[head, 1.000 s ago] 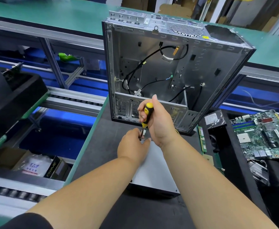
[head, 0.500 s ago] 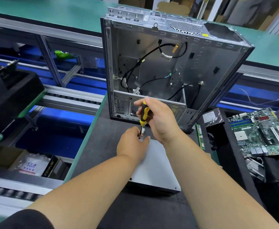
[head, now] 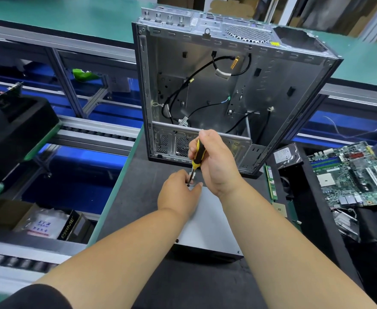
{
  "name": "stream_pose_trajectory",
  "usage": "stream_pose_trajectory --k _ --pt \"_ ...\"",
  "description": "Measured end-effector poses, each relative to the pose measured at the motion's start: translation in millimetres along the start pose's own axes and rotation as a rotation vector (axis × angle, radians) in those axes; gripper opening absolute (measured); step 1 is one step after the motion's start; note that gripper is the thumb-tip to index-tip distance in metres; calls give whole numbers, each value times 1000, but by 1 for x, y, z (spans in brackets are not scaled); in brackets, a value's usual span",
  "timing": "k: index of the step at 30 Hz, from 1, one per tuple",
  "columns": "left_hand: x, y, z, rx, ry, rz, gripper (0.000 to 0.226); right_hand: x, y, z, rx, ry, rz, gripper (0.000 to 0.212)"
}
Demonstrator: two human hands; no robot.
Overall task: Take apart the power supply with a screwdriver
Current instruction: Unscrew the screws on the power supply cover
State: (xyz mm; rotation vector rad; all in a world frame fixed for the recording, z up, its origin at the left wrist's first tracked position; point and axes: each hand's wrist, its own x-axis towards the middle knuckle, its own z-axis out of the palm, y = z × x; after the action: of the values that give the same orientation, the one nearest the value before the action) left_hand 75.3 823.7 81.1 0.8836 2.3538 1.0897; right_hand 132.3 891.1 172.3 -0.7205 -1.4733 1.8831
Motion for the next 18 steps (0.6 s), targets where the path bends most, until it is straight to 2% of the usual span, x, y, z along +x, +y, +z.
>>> stream_pose_trajectory --k 6,11,18 --pt "2 -2 2 4 2 -1 31 3 -5 -5 -81 6 9 24" --pt "2 -3 3 2 3 6 29 6 -5 -7 -37 21 -3 12" --pt "2 -3 2 -7 1 -1 30 7 -4 -4 31 -78 -41 29"
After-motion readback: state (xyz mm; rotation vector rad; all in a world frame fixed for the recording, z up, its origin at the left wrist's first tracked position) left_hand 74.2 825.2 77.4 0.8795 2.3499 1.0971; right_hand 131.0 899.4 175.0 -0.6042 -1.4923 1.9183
